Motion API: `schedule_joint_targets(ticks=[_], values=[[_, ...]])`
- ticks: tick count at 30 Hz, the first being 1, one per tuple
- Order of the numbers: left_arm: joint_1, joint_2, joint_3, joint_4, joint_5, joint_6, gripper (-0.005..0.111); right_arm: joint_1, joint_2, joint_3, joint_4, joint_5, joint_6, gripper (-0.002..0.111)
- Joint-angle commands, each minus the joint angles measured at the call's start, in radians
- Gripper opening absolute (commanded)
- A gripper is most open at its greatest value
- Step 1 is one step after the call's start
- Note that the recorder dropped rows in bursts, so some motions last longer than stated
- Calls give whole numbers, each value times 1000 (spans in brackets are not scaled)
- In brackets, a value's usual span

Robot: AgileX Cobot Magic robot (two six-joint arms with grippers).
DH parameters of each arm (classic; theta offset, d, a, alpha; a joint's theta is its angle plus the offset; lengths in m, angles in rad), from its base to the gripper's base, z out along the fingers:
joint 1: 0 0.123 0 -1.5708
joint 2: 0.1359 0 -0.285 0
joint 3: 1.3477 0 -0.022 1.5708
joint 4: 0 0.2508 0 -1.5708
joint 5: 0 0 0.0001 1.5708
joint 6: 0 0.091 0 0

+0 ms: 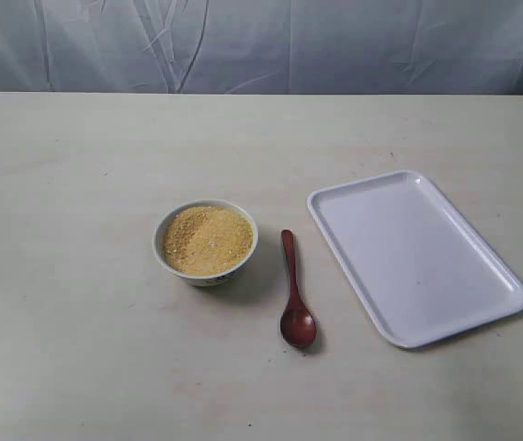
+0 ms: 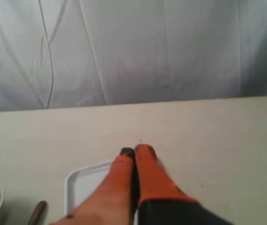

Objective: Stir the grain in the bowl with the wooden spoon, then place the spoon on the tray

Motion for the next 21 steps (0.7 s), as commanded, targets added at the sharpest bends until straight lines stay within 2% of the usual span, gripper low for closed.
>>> schedule_joint_targets(ticks=[1,5,11,21], values=[[-6,-4,3,-1,-5,-2,0,-1,146,-74,3,30,-1,0],[-6,-4,3,-1,-5,-2,0,-1,204,-74,6,-4,-1,0],[-6,-4,3,-1,-5,-2,0,-1,248,-76,122,-36,-1,0],[-6,-4,3,-1,-5,-2,0,3,582,-301,183,306,-37,0]])
